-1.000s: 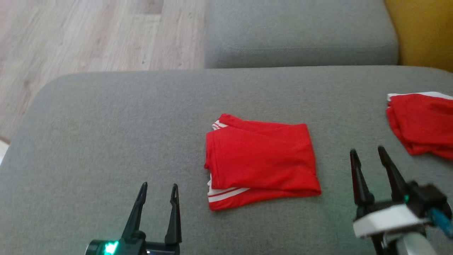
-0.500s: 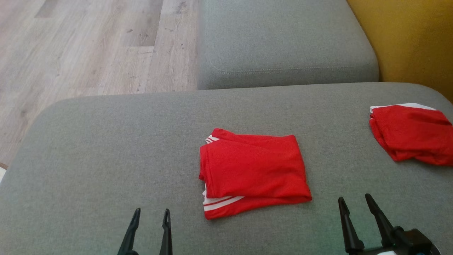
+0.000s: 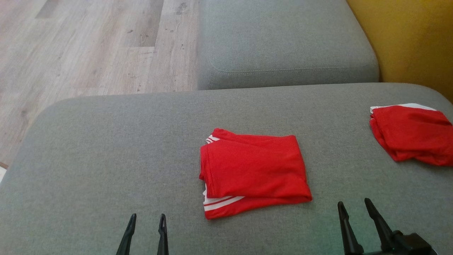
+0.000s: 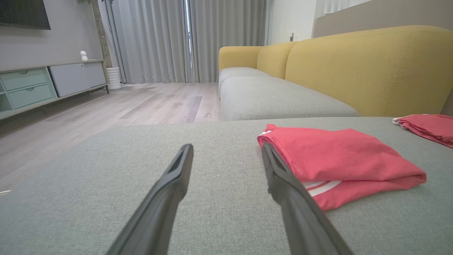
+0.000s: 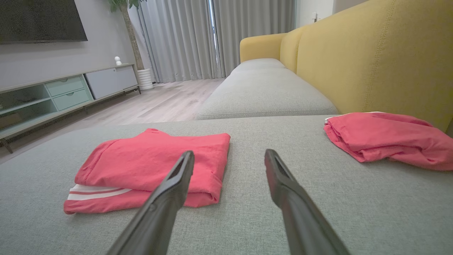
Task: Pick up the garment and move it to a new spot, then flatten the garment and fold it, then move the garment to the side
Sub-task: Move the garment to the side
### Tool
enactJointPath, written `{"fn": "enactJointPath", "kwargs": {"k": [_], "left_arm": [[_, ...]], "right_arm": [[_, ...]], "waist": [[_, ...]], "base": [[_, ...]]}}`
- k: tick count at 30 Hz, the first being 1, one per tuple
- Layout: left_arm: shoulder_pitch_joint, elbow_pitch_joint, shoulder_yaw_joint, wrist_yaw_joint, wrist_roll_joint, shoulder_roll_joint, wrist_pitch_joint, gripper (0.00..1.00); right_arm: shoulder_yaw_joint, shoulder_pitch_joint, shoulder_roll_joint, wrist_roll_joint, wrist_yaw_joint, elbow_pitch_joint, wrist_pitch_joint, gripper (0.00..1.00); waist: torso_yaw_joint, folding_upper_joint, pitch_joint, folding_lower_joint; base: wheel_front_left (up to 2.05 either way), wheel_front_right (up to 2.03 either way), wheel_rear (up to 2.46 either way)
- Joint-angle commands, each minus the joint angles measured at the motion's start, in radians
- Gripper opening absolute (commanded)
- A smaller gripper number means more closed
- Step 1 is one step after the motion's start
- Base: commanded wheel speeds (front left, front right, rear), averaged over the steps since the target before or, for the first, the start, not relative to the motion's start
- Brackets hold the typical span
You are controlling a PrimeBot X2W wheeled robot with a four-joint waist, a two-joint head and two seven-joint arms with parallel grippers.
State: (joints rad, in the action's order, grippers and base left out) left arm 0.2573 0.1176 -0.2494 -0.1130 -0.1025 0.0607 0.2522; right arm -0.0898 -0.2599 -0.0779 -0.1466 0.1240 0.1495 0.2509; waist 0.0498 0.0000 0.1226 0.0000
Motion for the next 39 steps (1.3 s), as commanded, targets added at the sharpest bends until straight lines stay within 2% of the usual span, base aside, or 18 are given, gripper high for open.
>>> {"fn": "enactJointPath", "kwargs": {"k": [1, 24, 31, 35, 39], "left_arm": [[-0.032, -0.034, 0.04, 0.004, 0.012, -0.009, 0.01, 1.0], [-0.036, -0.041, 0.04, 0.0, 0.007, -0.01, 0.01, 1.0], [-0.049, -0.051, 0.027, -0.003, 0.01, -0.01, 0.01, 1.0], [-0.066, -0.055, 0.013, -0.003, 0.006, -0.01, 0.01, 1.0], [-0.086, -0.05, -0.017, -0.004, 0.002, -0.01, 0.01, 1.0]], "right_arm": [[-0.02, 0.031, -0.013, 0.005, 0.007, -0.036, 0.011, 1.0], [-0.025, 0.023, -0.012, 0.011, 0.007, -0.036, 0.011, 1.0], [-0.032, 0.042, -0.016, 0.018, 0.007, -0.026, 0.011, 1.0], [-0.053, 0.098, -0.021, -0.01, 0.007, 0.021, 0.011, 1.0], [-0.103, 0.211, -0.038, -0.092, 0.007, 0.157, -0.015, 1.0]], "waist": [[0.0, 0.0, -0.001, 0.0], [0.004, 0.0, -0.01, 0.0], [0.014, 0.0, -0.046, 0.0], [0.022, 0.0, -0.086, 0.0], [0.031, 0.0, -0.129, 0.0]], "base": [[0.0, 0.0, 0.0], [0.0, 0.0, 0.0], [0.0, 0.0, 0.0], [0.0, 0.0, 0.0], [0.0, 0.0, 0.0]]}}
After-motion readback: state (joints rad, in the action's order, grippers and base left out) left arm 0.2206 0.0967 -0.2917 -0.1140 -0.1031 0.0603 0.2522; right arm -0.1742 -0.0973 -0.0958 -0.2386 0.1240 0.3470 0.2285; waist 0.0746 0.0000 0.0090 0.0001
